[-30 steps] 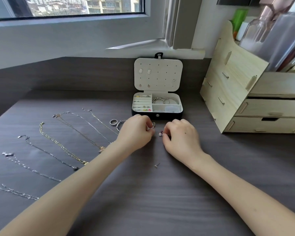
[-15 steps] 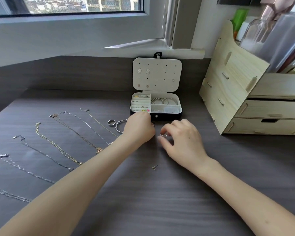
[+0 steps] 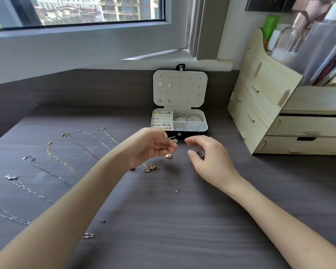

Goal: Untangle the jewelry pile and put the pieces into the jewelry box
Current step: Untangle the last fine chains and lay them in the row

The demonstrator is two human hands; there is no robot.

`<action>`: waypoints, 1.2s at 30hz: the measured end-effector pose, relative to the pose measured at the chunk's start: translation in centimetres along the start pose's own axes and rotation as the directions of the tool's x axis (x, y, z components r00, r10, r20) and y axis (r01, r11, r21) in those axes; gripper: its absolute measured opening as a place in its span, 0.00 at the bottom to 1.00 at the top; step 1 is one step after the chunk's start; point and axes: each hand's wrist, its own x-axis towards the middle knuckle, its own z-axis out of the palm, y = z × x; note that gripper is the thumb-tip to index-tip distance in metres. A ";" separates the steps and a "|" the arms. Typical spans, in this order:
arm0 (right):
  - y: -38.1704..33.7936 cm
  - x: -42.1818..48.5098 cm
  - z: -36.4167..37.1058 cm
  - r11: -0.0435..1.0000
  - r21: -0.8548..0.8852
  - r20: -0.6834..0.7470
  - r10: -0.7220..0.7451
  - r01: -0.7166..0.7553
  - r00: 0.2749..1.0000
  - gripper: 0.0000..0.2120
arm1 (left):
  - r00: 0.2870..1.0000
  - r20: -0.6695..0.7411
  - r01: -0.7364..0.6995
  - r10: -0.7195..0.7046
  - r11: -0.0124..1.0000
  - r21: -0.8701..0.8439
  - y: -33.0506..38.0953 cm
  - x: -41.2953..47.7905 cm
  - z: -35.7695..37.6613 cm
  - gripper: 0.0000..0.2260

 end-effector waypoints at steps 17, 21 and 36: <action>-4.7 -1.4 -2.9 0.685 0.662 0.367 0.057 -0.304 0.928 0.05 | 0.967 0.194 -0.143 0.168 0.980 -0.136 3.8 -5.3 -0.2 0.04; -5.1 -3.5 -4.2 0.662 0.630 0.511 0.040 -0.406 0.859 0.04 | 0.976 0.168 -0.110 0.137 0.981 -0.160 1.9 -7.0 -0.4 0.04; -4.6 -8.8 -3.5 0.776 0.324 0.646 0.236 -0.541 0.726 0.07 | 0.983 0.129 0.156 -0.131 0.965 -0.211 -5.6 -10.6 0.5 0.03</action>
